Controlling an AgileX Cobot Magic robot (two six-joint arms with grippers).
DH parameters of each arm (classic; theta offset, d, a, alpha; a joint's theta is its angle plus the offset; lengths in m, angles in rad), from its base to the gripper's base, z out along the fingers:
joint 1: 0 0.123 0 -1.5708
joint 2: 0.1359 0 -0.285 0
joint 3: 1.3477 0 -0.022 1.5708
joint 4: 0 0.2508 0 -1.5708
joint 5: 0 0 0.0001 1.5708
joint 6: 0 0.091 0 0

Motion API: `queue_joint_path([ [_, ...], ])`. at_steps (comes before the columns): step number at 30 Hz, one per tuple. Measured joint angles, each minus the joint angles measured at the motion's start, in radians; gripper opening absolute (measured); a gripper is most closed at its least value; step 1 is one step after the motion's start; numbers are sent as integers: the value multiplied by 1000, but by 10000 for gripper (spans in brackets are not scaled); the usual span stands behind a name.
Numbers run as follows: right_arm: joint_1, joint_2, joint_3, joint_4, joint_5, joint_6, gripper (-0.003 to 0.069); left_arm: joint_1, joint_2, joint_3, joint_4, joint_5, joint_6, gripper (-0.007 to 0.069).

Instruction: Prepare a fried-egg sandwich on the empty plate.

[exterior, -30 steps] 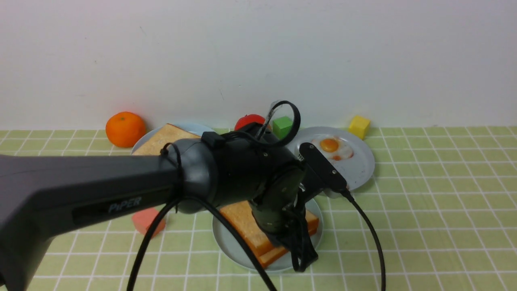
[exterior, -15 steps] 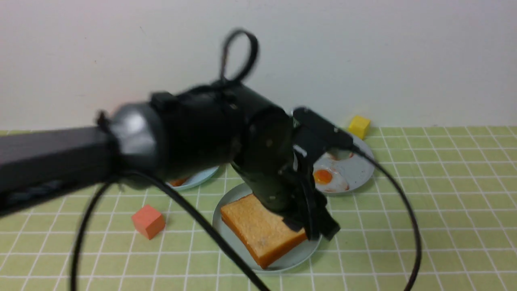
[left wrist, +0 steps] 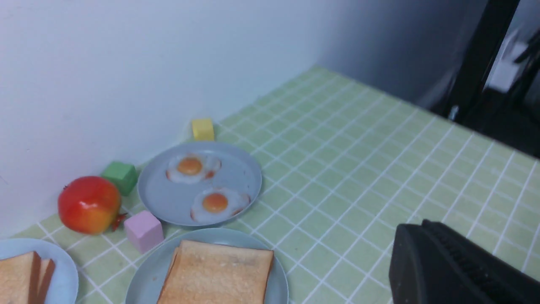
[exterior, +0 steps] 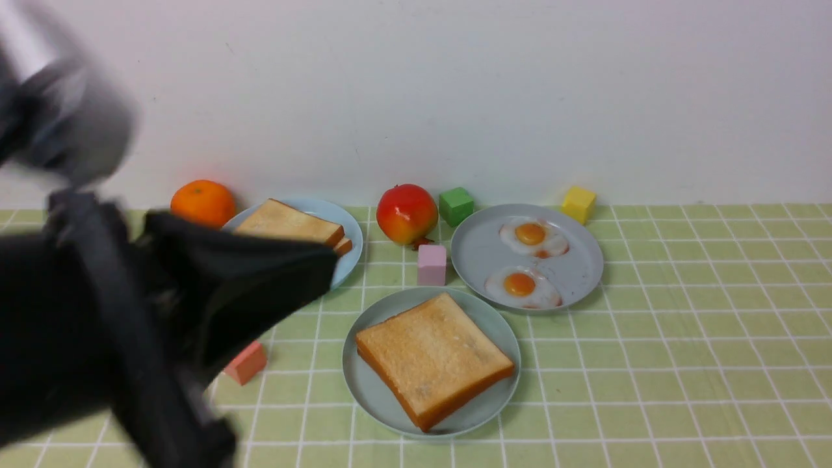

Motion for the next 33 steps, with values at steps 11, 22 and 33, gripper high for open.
queue_joint_path([
  [11, 0, 0, 0, -22, 0, 27, 3, 0, -396, 422, -40, -296, -63, -13],
  [22, 0, -141, 109, -63, -64, 128, 3, 0, -396, 426, -46, -239, -66, -13],
  [33, 0, -252, 235, -33, -107, 173, 6, 0, -396, 426, -46, -215, -66, -13],
])
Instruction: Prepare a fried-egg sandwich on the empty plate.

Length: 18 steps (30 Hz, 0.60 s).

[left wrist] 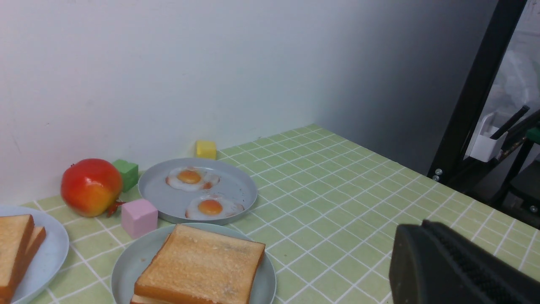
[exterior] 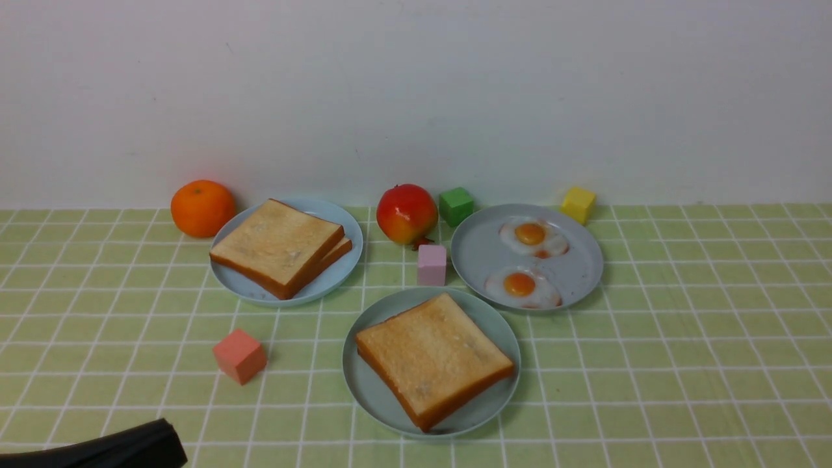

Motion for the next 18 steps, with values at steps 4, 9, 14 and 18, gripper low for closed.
queue_joint_path([
  [4, 0, 0, 3, 1, 51, 3, 9, 0, 0, 0, 0, 0, -1, -13],
  [9, -1, -2, 7, -41, 68, 4, 11, 0, 0, 0, 0, 1, -1, -13],
  [14, -83, -82, 105, -78, -74, 8, -9, 0, 0, 0, 0, 2, -1, -10],
  [18, -180, -169, 295, -81, -309, -14, -13, 0, 0, 0, 0, 2, -1, -7],
])
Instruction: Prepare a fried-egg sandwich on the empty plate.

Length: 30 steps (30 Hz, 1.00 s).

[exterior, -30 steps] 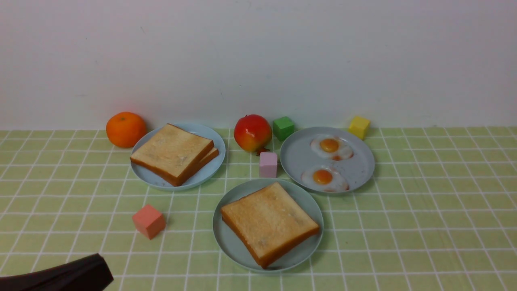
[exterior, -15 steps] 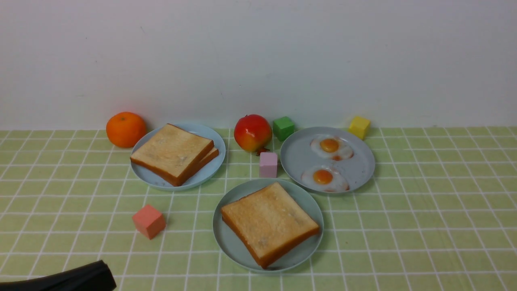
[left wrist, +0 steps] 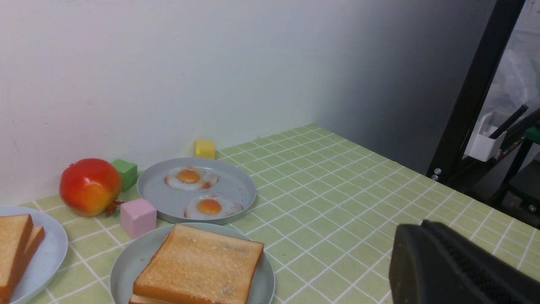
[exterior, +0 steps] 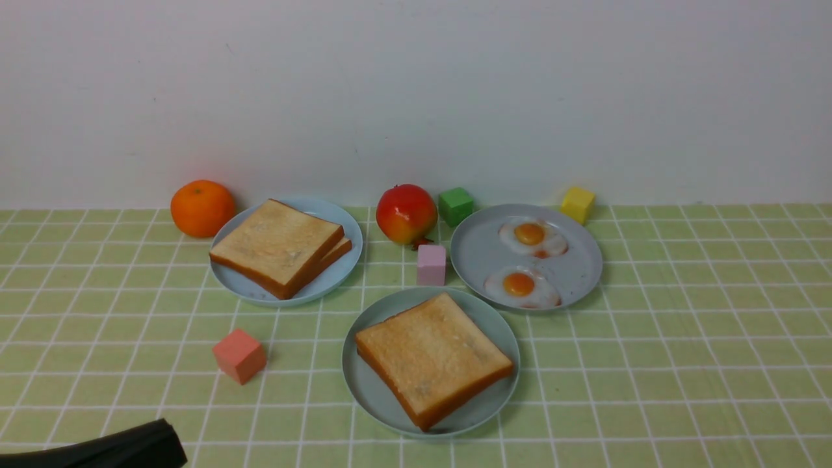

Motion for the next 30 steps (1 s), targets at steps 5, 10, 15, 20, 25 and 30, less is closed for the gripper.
queue_joint_path([
  [5, -29, -66, 284, -20, -385, -3, -13, 0, 0, 0, 0, 0, 0, -2],
  [10, -30, -67, 431, -48, -481, 26, -13, 0, 0, 0, 0, 0, 0, 1],
  [15, -36, -67, 431, -158, -420, 116, -13, 0, 1, 0, 0, 0, 0, 4],
  [20, -38, -67, 430, -181, -414, 140, -12, 0, 2, 0, 0, 0, 0, 4],
  [25, -38, -67, 429, -181, -411, 140, -10, 0, 2, 0, 0, 2, 0, 4],
  [30, -38, -67, 429, -181, -411, 140, -6, 0, 2, 0, 0, 3, 0, 8],
])
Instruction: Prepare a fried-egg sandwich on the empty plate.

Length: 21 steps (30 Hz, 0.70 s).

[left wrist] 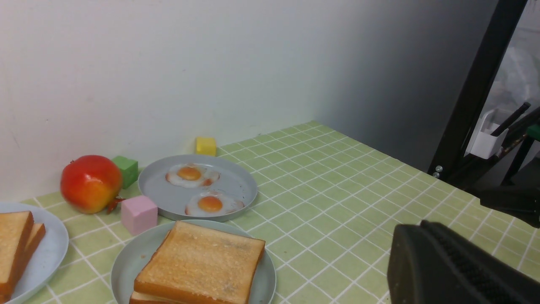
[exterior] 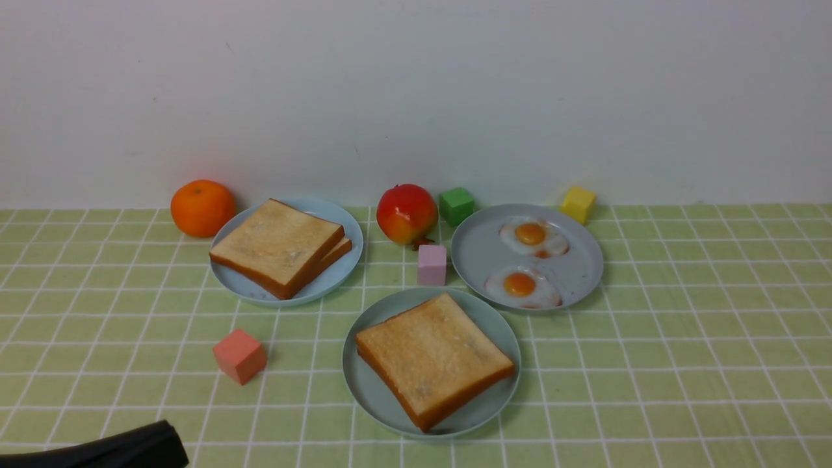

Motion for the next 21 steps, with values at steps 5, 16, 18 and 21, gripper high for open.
queue_joint_path([
  [5, 0, 0, 0, 0, 0, 0, -5, 0, 0, 0, 0, 0, 0, 17],
  [16, 0, 0, 0, 0, 0, 0, 4, 0, 0, 1, 0, -6, 0, 28],
  [18, 0, 0, 0, 0, 0, 0, 6, 1, 0, 5, 6, -30, 7, 29],
  [21, 0, 0, 0, 0, 0, 0, 8, 34, -7, 21, 54, -70, 26, 29],
])
